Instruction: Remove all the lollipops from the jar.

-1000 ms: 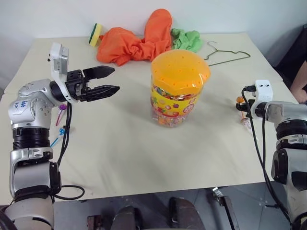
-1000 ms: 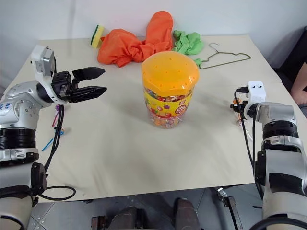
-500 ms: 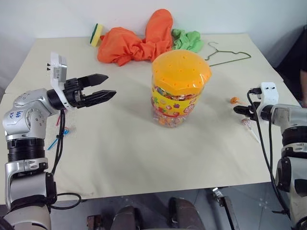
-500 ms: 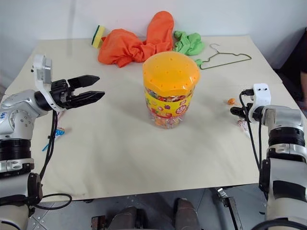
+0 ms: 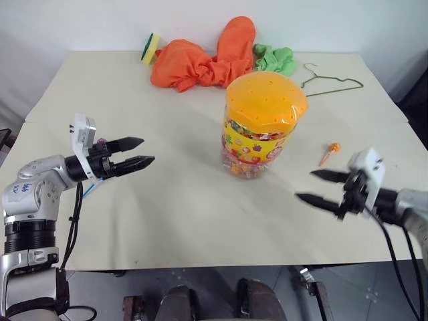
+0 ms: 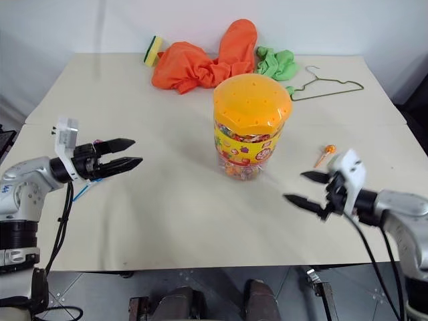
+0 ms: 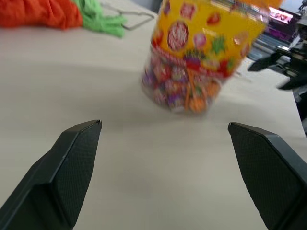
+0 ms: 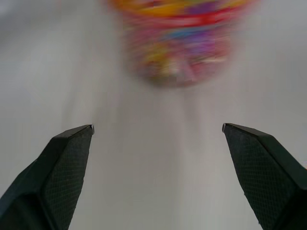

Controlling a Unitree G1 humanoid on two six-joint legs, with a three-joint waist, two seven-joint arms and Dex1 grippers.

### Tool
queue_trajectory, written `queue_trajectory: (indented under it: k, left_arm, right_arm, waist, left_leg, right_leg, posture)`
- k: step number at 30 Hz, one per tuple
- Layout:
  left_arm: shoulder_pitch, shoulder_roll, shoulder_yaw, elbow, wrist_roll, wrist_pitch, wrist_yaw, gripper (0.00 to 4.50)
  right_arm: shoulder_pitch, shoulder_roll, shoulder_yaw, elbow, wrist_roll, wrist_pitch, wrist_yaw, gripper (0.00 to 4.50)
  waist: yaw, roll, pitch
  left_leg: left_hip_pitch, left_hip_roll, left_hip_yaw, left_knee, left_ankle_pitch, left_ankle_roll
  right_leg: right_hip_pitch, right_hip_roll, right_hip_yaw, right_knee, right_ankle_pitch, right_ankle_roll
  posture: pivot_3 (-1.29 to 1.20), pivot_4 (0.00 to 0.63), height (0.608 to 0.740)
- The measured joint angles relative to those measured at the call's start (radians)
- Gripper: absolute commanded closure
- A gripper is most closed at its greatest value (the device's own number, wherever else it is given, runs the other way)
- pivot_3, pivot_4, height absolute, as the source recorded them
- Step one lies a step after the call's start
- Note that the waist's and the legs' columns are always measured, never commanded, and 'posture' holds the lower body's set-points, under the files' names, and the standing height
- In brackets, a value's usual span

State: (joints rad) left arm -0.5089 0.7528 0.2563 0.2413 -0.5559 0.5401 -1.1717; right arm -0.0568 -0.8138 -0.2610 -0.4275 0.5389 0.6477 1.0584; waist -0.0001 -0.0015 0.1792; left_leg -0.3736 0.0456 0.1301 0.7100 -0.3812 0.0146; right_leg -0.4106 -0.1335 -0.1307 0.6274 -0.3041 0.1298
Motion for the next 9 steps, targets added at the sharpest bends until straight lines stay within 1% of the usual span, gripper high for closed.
queue_trajectory:
  k: [2, 5, 9]
  left_arm:
    - [0.028, 0.004, 0.0, -0.009, 0.0, -0.003, -0.011, 0.0]
    - [0.065, 0.005, 0.001, -0.043, -0.003, -0.004, -0.016, 0.0]
    - [0.117, -0.002, 0.01, -0.128, -0.032, 0.017, 0.002, 0.0]
  right_arm:
    - [0.043, 0.013, 0.06, 0.004, -0.036, -0.091, 0.019, 0.02]
    - [0.057, 0.055, 0.126, 0.064, -0.112, -0.202, -0.001, 0.02]
    - [0.022, 0.129, 0.13, 0.138, -0.144, -0.241, -0.099, 0.02]
  waist:
    - [0.001, -0.001, -0.001]
    - [0.0, -0.002, -0.001]
    - [-0.003, -0.002, -0.001]
  left_leg:
    - [0.0, 0.0, 0.0, 0.001, 0.0, 0.0]
    - [0.0, 0.0, 0.0, 0.001, 0.0, 0.0]
    - [0.0, 0.001, 0.0, 0.001, 0.0, 0.0]
  right_leg:
    - [0.001, 0.0, 0.0, 0.0, 0.0, 0.0]
    - [0.001, 0.0, 0.0, 0.0, 0.0, 0.0]
    - [0.0, 0.0, 0.0, 0.001, 0.0, 0.0]
  posture:
    - [0.0, 0.15, 0.74]
    - [0.0, 0.15, 0.74]
    - [0.0, 0.15, 0.74]
